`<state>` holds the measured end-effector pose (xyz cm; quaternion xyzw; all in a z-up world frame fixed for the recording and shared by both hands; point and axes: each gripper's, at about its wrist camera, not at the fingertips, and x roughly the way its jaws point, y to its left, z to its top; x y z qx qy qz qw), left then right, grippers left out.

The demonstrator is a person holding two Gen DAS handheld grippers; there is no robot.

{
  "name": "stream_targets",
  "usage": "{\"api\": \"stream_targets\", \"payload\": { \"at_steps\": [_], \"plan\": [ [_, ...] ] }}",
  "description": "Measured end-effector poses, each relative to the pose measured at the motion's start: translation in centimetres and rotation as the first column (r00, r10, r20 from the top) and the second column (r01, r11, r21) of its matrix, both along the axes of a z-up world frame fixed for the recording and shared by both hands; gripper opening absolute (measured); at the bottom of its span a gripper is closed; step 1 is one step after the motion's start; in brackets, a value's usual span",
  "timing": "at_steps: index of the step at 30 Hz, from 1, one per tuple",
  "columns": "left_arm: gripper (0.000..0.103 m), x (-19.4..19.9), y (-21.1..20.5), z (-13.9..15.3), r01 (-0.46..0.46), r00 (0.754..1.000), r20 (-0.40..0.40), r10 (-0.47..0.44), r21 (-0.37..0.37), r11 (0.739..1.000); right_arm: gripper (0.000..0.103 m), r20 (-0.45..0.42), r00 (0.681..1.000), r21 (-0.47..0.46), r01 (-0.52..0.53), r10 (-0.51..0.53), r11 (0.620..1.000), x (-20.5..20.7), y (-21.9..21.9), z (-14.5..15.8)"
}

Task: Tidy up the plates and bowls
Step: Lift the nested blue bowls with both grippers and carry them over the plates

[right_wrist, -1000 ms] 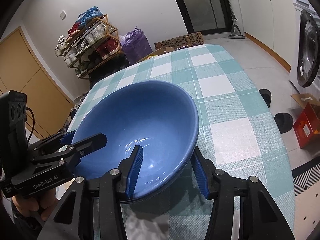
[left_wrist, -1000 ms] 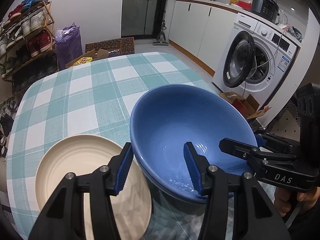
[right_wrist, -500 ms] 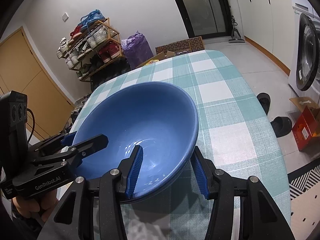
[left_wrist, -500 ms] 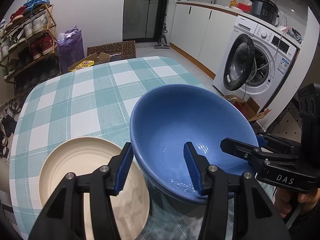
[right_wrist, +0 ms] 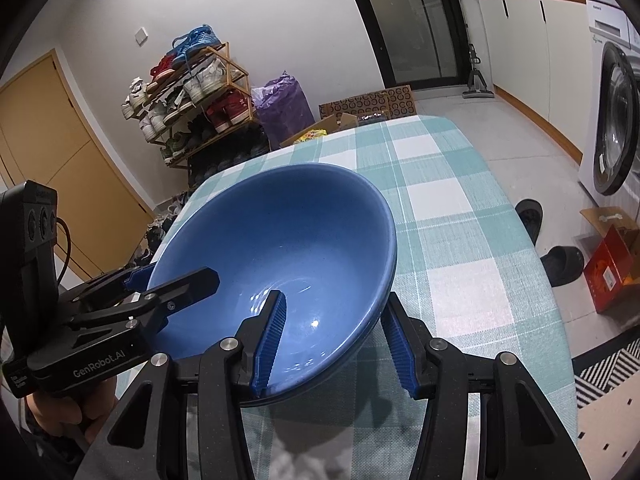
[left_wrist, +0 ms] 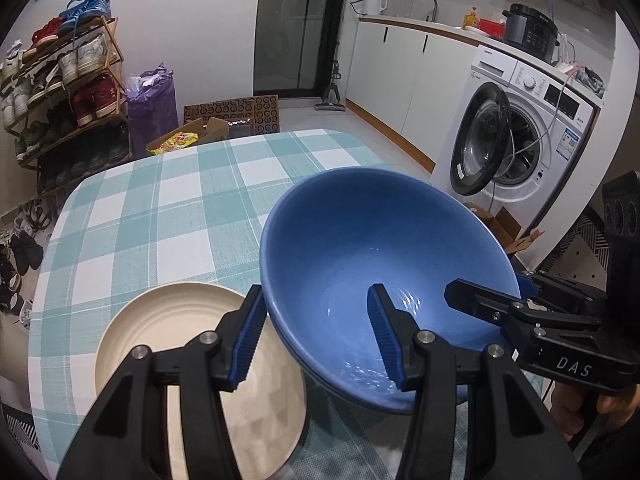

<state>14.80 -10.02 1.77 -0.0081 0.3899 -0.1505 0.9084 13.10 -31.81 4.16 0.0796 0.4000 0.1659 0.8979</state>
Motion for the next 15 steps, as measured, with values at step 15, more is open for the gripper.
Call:
{"api": "stream_targets", "payload": {
  "at_steps": [15],
  "plan": [
    [0.051, -0.5, 2.1, 0.9, -0.053, 0.998, 0.016, 0.054, -0.055, 0.997, 0.051, 0.028, 0.999, -0.033, -0.024, 0.025, 0.999, -0.5, 1.9, 2.9]
  ]
}}
